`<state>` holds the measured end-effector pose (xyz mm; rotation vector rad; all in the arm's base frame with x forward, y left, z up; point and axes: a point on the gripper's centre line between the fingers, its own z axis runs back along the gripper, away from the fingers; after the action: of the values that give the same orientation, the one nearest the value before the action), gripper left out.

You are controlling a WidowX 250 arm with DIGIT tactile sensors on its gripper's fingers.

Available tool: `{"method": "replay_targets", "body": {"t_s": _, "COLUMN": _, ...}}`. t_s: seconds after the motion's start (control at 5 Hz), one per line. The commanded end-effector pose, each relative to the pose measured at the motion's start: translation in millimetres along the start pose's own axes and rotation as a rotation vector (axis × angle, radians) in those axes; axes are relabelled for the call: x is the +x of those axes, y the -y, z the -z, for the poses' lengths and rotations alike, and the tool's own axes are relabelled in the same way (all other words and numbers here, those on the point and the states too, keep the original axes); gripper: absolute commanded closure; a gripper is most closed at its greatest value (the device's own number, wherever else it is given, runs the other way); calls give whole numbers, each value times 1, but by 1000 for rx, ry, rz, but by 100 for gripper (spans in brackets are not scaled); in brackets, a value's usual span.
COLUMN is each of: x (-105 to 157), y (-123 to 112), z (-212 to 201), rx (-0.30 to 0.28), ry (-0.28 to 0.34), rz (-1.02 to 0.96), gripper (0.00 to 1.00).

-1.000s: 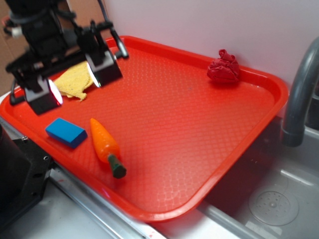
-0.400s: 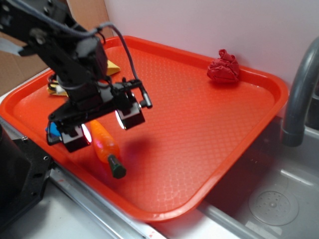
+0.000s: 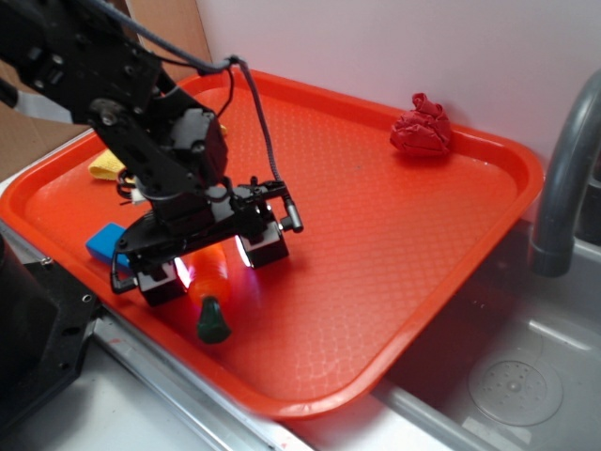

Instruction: Grab the carrot.

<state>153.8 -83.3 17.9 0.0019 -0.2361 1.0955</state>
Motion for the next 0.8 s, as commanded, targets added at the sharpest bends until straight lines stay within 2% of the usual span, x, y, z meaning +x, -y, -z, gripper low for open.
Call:
{"method": "replay_targets", "body": {"t_s": 0.0, "x": 5, "y": 8, "z": 2, "rx": -11, "ry": -20, "rz": -29, "gripper": 100}}
{"method": "replay_targets", "body": {"t_s": 0.2, "x": 13, "y": 10, "z": -16, "rx": -40, "ry": -32, "rz": 8, "gripper": 100}}
{"method": "replay_targets", "body": {"t_s": 0.4, "x": 36, "y": 16, "z": -63, "rx": -133, "ry": -53, "rz": 104, "gripper": 100}}
{"method": "replay_targets", "body": {"t_s": 0.6, "x": 68, "y": 19, "z": -107, "rx": -194, "ry": -111, "rz": 244, "gripper": 100}}
